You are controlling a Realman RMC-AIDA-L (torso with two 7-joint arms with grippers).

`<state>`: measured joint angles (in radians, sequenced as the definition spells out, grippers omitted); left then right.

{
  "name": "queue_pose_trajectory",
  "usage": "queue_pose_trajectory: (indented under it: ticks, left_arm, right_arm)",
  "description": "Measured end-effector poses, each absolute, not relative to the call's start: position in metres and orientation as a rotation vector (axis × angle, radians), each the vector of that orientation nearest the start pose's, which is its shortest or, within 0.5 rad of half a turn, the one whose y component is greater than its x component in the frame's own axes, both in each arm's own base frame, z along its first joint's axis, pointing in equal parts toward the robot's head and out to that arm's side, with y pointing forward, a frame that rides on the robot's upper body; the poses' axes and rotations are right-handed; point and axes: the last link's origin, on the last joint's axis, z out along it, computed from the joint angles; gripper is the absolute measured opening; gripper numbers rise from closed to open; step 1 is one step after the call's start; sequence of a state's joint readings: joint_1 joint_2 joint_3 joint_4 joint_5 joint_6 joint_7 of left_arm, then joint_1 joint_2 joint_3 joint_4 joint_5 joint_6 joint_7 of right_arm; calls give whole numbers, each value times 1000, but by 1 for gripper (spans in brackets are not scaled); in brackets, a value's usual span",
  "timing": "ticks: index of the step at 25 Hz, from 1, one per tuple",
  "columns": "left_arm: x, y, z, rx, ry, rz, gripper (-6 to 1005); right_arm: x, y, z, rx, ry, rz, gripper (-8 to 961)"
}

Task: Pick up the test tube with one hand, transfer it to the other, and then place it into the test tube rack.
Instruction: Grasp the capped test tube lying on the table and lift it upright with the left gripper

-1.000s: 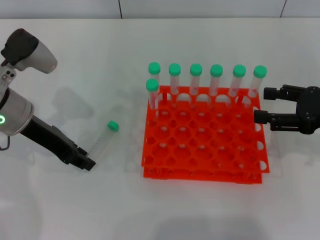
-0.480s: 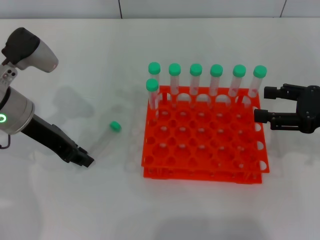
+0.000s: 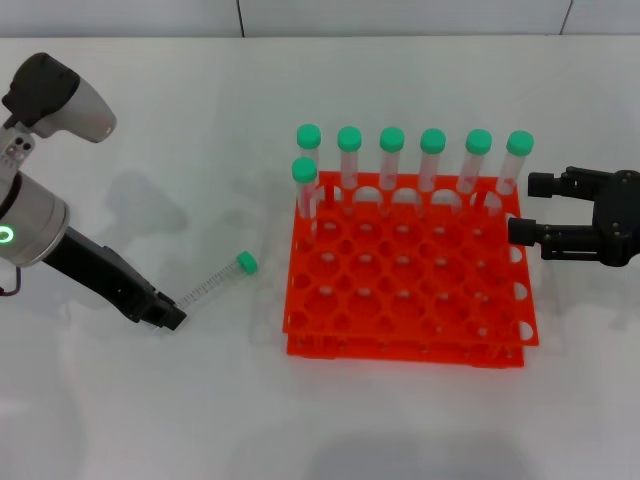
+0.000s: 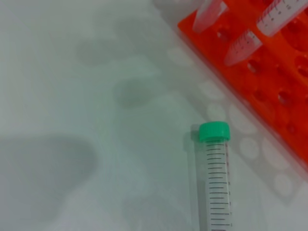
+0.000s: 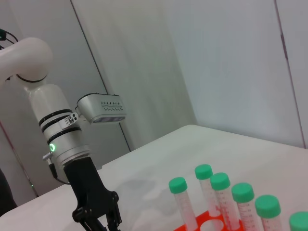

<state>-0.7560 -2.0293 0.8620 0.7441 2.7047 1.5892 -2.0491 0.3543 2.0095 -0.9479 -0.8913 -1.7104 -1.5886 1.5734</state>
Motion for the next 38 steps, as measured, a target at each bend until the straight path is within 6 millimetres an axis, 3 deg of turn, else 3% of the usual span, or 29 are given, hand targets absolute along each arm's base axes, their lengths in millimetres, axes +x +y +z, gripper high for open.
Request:
queue_pose_trajectory:
  ticks: [14,23,29,38]
  left_arm:
    - [-269,355,5,-2789,-1142,450,183]
    - [-276,353,10,-2767,-1170,317,183]
    - [-286,354,32,-2675,-1179,105,183]
    - [-283,364,80,-2480,-1016,-358,183]
  right_arm:
    - [259,313,44,-2690,650,771,827]
    - [261,315,48,-2659,640,790,827]
    - [260,316,48,-2658,633,797,827]
    - [259,315,49,-2652,633,813,826]
